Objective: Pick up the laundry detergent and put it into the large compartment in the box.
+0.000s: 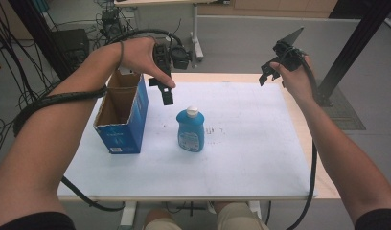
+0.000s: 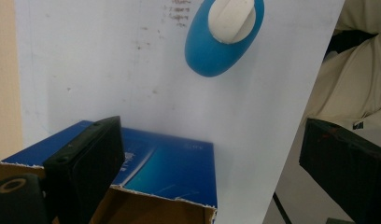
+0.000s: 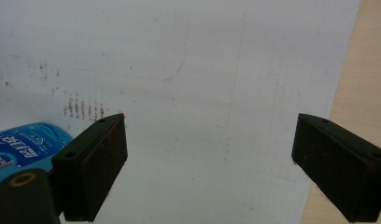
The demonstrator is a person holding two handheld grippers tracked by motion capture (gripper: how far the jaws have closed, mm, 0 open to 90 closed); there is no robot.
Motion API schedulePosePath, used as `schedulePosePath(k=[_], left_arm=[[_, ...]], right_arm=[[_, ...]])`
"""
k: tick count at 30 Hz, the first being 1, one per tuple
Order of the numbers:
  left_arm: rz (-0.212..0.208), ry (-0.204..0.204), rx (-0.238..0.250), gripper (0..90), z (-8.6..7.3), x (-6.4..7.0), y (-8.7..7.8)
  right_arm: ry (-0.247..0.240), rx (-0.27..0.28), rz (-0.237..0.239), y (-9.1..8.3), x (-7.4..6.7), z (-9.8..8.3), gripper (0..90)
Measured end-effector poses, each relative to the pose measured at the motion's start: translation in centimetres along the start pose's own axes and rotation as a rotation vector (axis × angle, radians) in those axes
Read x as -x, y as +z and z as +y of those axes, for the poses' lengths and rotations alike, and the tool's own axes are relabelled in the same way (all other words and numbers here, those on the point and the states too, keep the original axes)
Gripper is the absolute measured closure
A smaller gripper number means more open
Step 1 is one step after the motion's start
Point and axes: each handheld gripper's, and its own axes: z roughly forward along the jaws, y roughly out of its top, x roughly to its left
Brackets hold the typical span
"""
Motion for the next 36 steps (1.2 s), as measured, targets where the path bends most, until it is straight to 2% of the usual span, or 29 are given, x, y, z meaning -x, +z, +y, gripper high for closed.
schedulePosePath(k=[36], left_arm=[[-0.008, 0.003, -0.008, 7.3, -0.4, -0.21, 0.57]], right_arm=[[0.009, -0.012, 0.0, 0.05, -0.36, 0.09, 10.6]])
